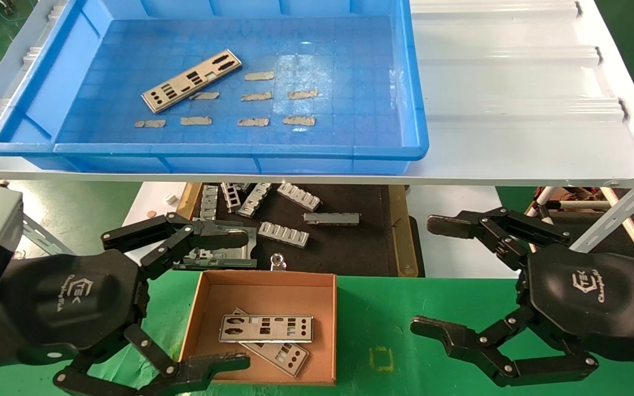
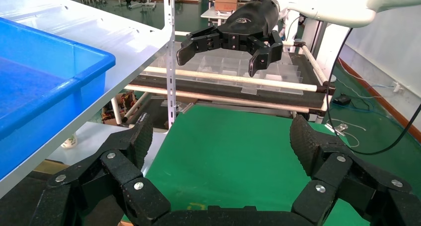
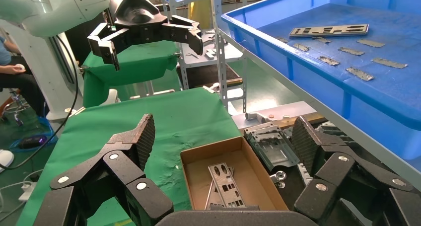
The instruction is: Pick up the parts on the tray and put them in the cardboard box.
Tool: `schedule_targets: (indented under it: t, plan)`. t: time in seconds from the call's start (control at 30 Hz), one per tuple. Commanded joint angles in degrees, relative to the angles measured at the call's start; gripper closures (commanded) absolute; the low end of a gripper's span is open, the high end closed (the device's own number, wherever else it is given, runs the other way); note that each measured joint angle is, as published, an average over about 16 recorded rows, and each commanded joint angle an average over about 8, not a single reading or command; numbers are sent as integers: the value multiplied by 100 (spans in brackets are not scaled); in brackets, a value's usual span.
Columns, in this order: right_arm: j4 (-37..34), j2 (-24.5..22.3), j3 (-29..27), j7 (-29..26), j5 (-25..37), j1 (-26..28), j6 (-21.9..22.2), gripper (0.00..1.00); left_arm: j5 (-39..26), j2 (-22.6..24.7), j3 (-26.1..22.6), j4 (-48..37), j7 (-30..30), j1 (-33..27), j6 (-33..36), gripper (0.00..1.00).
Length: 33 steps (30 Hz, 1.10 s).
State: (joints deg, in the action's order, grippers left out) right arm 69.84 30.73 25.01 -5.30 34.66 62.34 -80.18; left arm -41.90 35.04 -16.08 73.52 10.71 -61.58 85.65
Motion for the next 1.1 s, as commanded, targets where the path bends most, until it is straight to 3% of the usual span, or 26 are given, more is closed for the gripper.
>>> schedule_targets:
  t: [0.03,0.4,0.47,0.67,0.73,0.93,1.1]
  plan:
    - [0,0,0,0,0,0,0,0,0,0,0,0,0,0,0,0]
    - [0,0,0,0,0,0,0,2,0,0,0,0,0,0,0,0]
    - [0,0,0,0,0,0,0,18,0,0,0,0,0,0,0,0]
    - [0,0,0,0,0,0,0,90,-3,-1,2,-2,-2,-2,-6,0]
    - [0,0,0,0,0,0,0,100,-9,6,9,-22,-1,-6,-45,0]
    - [0,0,0,0,0,0,0,100,-123,102,58,-222,49,-172,-472,0]
    - [0,0,0,0,0,0,0,100,-461,347,13,-651,105,-698,-995,0]
